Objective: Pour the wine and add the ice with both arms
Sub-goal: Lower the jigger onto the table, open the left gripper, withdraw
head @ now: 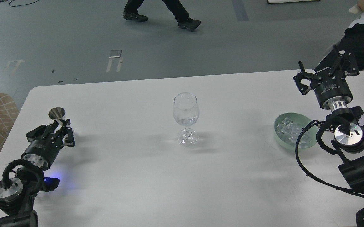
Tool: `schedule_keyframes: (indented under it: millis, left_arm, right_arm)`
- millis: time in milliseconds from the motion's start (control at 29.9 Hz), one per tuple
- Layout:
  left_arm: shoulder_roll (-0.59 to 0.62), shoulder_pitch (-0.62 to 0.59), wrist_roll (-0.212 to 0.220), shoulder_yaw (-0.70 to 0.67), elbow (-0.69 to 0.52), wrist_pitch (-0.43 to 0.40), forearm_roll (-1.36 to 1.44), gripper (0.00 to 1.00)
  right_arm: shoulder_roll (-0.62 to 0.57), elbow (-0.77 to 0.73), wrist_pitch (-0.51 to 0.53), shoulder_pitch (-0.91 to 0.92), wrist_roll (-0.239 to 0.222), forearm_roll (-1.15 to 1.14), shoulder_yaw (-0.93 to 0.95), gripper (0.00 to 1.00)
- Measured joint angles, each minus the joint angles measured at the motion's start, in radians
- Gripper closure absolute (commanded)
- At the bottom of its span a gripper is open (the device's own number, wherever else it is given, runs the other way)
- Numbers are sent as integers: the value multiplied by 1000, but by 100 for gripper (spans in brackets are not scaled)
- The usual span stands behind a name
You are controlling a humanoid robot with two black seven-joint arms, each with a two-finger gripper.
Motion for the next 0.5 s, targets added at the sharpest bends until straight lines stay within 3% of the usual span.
schedule_keyframes:
  millis: [234,501]
  left_arm:
    - [0,-7,2,1,11,0,4,69]
    - [-2,-2,2,1,11,0,9,60]
  right_arm:
    - [-5,-2,0,1,-1,0,5,0]
    - [-5,-2,1,1,-1,0,5,0]
